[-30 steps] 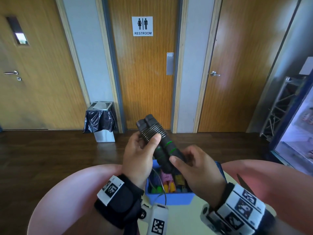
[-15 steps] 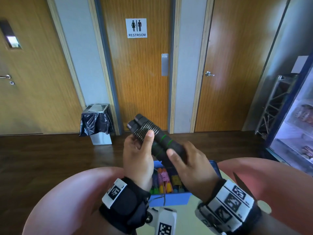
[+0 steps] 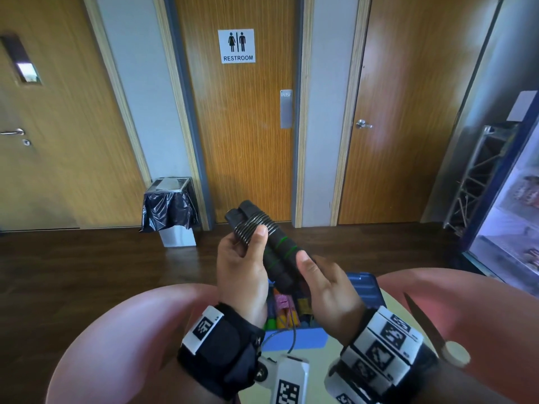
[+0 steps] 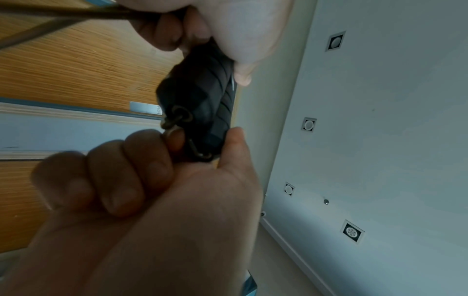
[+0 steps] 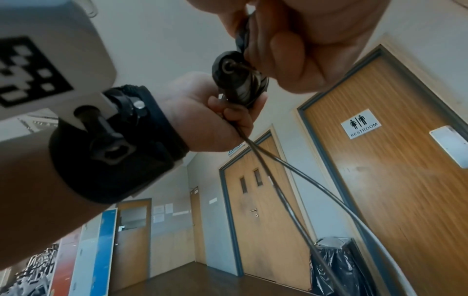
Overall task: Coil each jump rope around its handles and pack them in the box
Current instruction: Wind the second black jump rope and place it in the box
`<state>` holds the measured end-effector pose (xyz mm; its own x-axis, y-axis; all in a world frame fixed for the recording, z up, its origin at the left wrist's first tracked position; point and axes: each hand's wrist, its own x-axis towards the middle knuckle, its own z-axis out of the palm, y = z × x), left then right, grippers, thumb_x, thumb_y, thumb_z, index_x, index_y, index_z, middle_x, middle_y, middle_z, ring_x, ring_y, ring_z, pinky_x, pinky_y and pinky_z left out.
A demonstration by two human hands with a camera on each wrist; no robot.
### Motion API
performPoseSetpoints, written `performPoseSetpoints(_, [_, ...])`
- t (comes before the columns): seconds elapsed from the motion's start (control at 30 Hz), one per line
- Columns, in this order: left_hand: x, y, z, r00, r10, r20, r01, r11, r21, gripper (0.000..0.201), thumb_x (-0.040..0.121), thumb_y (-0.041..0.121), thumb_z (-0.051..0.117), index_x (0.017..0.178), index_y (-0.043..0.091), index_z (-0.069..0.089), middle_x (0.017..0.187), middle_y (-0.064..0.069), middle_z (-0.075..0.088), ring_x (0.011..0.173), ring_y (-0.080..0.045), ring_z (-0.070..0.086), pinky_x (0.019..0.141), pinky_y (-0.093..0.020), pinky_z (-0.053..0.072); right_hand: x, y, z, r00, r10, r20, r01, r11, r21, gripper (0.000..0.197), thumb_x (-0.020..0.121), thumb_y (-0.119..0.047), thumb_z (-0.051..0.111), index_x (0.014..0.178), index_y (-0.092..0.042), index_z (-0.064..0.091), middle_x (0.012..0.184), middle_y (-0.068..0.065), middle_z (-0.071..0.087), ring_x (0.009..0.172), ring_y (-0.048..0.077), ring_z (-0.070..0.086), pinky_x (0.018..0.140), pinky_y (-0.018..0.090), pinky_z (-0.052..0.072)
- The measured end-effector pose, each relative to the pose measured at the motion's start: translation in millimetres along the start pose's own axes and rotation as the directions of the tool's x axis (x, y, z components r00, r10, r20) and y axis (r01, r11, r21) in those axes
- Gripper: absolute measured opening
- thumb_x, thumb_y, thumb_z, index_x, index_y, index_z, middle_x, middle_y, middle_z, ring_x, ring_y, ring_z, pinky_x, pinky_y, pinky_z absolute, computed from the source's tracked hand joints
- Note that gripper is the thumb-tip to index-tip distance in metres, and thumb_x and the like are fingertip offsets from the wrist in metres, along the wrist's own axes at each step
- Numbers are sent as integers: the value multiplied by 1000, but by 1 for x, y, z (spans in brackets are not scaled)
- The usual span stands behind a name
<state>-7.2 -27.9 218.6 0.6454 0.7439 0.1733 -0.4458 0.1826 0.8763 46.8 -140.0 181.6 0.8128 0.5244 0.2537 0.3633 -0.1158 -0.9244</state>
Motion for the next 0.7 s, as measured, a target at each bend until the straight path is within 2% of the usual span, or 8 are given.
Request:
performPoseSetpoints(0.13, [3, -4, -3, 1000, 25, 16, -26, 998, 51, 31, 90, 24, 68, 106, -1, 61, 88, -6, 73, 79, -19, 70, 69, -31, 55, 0, -9, -12, 996, 67, 59, -62, 996, -71, 69, 84, -75, 44, 90, -11, 66, 82, 10, 72, 79, 27, 69, 78, 55, 54])
performPoseSetpoints(0.2, [5, -6, -4, 998, 58, 34, -62, 989, 136, 34, 87, 30, 72, 109, 5, 63, 94, -3, 75, 87, -16, 71, 75, -31, 52, 6, -20, -25, 995, 77, 67, -65, 983, -169, 39, 83, -59, 63, 91, -20, 65, 82, -1, 71, 76, 15, 68, 77, 46, 56])
performPoseSetpoints(0.27, [4, -8, -1, 996, 69, 65, -80, 979, 187, 34, 85, 32, 74, 107, 9, 64, 95, -1, 75, 89, -14, 71, 79, -33, 54, 8, -36, -33, 989, 102, 106, -79, 977, -199, 35, 75, -44, 79, 101, -27, 64, 91, -5, 71, 81, 6, 68, 76, 33, 58])
performPoseSetpoints(0.37, [2, -9, 7, 992, 69, 103, -91, 971, 220, 44, 76, 44, 80, 105, 15, 65, 97, -1, 75, 93, -17, 72, 85, -41, 56, 10, -41, -34, 975, 140, 170, -140, 990, -13, 34, 68, -31, 87, 96, -21, 70, 89, 6, 74, 83, 21, 73, 79, 44, 61])
performPoseSetpoints(0.43, [4, -8, 9, 981, 88, 175, -134, 954, 268, 40, 80, 41, 79, 106, 15, 66, 96, 0, 76, 92, -14, 72, 83, -35, 56, 8, -36, -37, 973, 167, 156, -194, 966, 171, 21, 72, -18, 86, 87, -13, 72, 81, 15, 72, 75, 33, 72, 78, 52, 60])
performPoseSetpoints(0.57, [5, -14, 13, 919, 36, 392, -161, 943, 292, 27, 88, 26, 66, 114, 17, 62, 102, 4, 75, 95, -9, 71, 82, -27, 56, 3, -19, -55, 974, 170, 149, -212, 917, 338, 16, 75, -8, 83, 80, -7, 68, 63, 8, 60, 59, 24, 58, 68, 44, 55])
performPoseSetpoints(0.63, [5, -19, 21, 887, 25, 462, -206, 916, 344, 20, 90, 30, 61, 106, 19, 63, 84, 16, 72, 75, 3, 66, 68, -16, 49, 1, -11, -64, 977, 167, 133, -206, 902, 379, 19, 73, -10, 84, 81, -8, 67, 61, 7, 59, 57, 23, 57, 66, 40, 53])
performPoseSetpoints(0.7, [4, -22, 32, 848, -4, 530, -263, 865, 427, 20, 94, 37, 53, 82, 25, 62, 58, 21, 60, 55, 6, 54, 57, -11, 38, 1, -5, -79, 980, 162, 117, -196, 891, 409, 21, 70, -15, 83, 83, -8, 69, 63, 9, 60, 60, 24, 58, 63, 38, 51])
